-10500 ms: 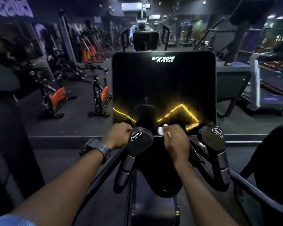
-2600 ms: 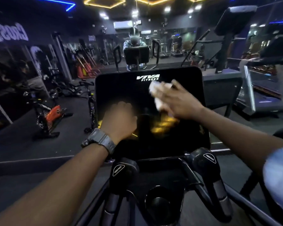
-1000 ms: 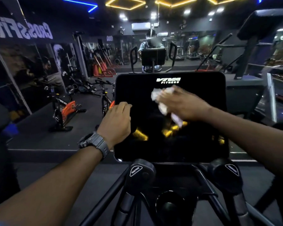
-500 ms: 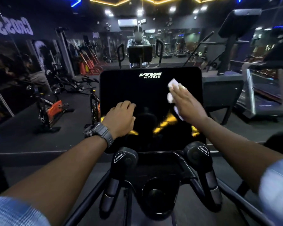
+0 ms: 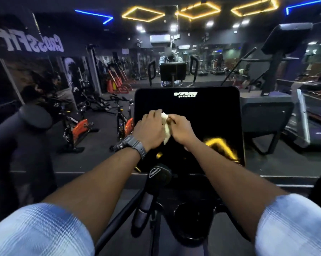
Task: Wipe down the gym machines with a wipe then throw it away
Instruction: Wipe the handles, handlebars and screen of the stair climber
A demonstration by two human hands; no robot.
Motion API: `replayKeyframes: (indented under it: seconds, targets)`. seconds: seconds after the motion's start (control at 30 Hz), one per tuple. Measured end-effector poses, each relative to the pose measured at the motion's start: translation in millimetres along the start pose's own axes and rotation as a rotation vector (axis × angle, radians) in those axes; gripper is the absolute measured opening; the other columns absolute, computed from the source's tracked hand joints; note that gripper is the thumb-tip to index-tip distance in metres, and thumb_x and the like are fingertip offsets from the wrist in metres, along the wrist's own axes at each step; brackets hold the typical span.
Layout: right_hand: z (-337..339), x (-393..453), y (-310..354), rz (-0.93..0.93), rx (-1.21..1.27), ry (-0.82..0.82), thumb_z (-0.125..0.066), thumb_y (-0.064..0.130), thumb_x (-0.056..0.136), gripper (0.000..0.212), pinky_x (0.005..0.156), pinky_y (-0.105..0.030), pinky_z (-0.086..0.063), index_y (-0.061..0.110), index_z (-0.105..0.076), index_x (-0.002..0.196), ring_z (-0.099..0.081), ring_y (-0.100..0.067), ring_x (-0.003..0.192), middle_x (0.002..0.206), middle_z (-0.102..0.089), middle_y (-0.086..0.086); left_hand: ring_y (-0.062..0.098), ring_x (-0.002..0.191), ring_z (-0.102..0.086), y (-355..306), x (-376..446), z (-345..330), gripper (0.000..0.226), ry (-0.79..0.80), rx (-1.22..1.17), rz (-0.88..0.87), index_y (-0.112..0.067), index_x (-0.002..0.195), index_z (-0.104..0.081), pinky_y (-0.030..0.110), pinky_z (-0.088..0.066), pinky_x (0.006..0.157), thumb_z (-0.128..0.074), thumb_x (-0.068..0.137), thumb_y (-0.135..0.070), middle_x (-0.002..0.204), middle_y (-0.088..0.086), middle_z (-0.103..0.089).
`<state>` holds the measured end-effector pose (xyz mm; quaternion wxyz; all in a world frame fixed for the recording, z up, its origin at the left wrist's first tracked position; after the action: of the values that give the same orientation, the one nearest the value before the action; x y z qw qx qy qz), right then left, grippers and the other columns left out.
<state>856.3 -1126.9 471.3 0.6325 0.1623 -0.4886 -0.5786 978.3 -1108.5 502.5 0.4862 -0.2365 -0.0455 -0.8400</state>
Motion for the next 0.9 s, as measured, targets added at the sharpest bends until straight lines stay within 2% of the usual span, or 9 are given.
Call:
replayKeyframes:
  seconds: [0.17,0.3,0.4,0.47,0.57,0.63,0.73,0.83,0.9]
  targets:
    - [-36,-25,43,-0.186,0.735,0.069,-0.044,0.016,0.101,0.026,0.07,-0.033,-0.05,0.009,-0.069,0.1,-0.065,-0.019,0.079,0.09,-0.071,-0.01,0.034,0.126,-0.047,17,-17,59,0.047,-0.101,0.078,-0.048,-0.01,0.142,-0.04,0.047,-0.043,0.1,-0.044,0.097,-0.024,0.14,0.012,-0.048]
    - [-62,-46,105,-0.13,1.007,0.085,-0.045,0.018,0.102,0.025,0.066,-0.031,-0.053,0.013,-0.069,0.099,-0.067,-0.02,0.079,0.09,-0.072,-0.009,0.033,0.116,-0.053,28,-48,109,0.038,-0.219,0.201,-0.134,-0.007,0.13,-0.052,0.046,-0.046,0.094,-0.044,0.097,-0.024,0.127,0.013,-0.058]
    - [-91,-64,158,-0.036,0.981,0.05,-0.05,0.019,0.1,0.022,0.075,-0.04,-0.051,0.017,-0.071,0.093,-0.063,-0.023,0.087,0.095,-0.071,-0.013,0.032,0.096,-0.06,40,-83,154,0.023,-0.358,0.344,-0.224,-0.006,0.103,-0.063,0.042,-0.047,0.085,-0.048,0.088,-0.016,0.101,0.013,-0.065]
    - [-108,-78,195,0.102,0.903,0.021,-0.05,0.014,0.098,0.023,0.066,-0.034,-0.048,0.019,-0.07,0.088,-0.058,-0.015,0.08,0.086,-0.07,-0.004,0.03,0.091,-0.06,53,-104,182,0.022,-0.395,0.391,-0.249,-0.007,0.095,-0.064,0.042,-0.048,0.088,-0.048,0.082,-0.013,0.093,0.012,-0.066]
    - [-128,-99,238,0.351,0.551,-0.101,-0.051,0.007,0.093,0.027,0.057,-0.022,-0.037,0.023,-0.068,0.079,-0.046,0.005,0.063,0.066,-0.062,0.018,0.028,0.092,-0.062,89,-138,228,0.03,-0.501,0.351,-0.136,-0.006,0.1,-0.067,0.042,-0.048,0.092,-0.042,0.085,-0.015,0.096,0.01,-0.069]
    - [-132,-111,252,0.458,0.33,-0.208,-0.052,0.014,0.095,0.022,0.061,-0.015,-0.039,0.016,-0.073,0.099,-0.057,0.004,0.07,0.082,-0.071,0.012,0.027,0.089,-0.062,121,-159,246,0.031,-0.557,0.264,-0.001,-0.008,0.101,-0.067,0.04,-0.048,0.085,-0.039,0.095,-0.02,0.098,0.009,-0.07]
    - [-126,-127,247,0.5,0.223,-0.296,-0.053,0.017,0.095,0.028,0.074,-0.006,-0.042,0.009,-0.071,0.115,-0.064,0.0,0.09,0.105,-0.073,0.001,0.028,0.084,-0.061,159,-180,235,0.03,-0.425,0.126,0.091,-0.01,0.092,-0.064,0.039,-0.044,0.075,-0.041,0.103,-0.027,0.094,0.008,-0.069]
    - [-121,-138,250,0.504,0.187,-0.33,-0.059,0.01,0.093,0.025,0.072,0.0,-0.039,0.01,-0.071,0.114,-0.059,0.006,0.091,0.102,-0.071,0.009,0.026,0.106,-0.062,166,-189,207,0.029,-0.329,-0.022,0.033,-0.013,0.119,-0.063,0.039,-0.047,0.089,-0.042,0.103,-0.027,0.115,0.006,-0.068]
    - [-122,-119,261,0.433,0.176,-0.308,-0.057,0.013,0.093,0.024,0.069,-0.009,-0.041,0.016,-0.073,0.111,-0.061,0.002,0.085,0.097,-0.072,0.009,0.025,0.117,-0.058,167,-190,198,0.037,-0.384,-0.027,0.048,-0.012,0.135,-0.055,0.038,-0.041,0.096,-0.04,0.104,-0.026,0.13,0.007,-0.063]
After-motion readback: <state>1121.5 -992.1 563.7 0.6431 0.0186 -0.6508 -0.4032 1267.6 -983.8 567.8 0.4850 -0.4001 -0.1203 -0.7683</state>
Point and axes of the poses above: each hand's wrist, its own x-axis towards the middle knuckle, its own z-axis out of the back of the hand, y = z × x, the point moved 6 cm from there along x, towards the middle knuckle
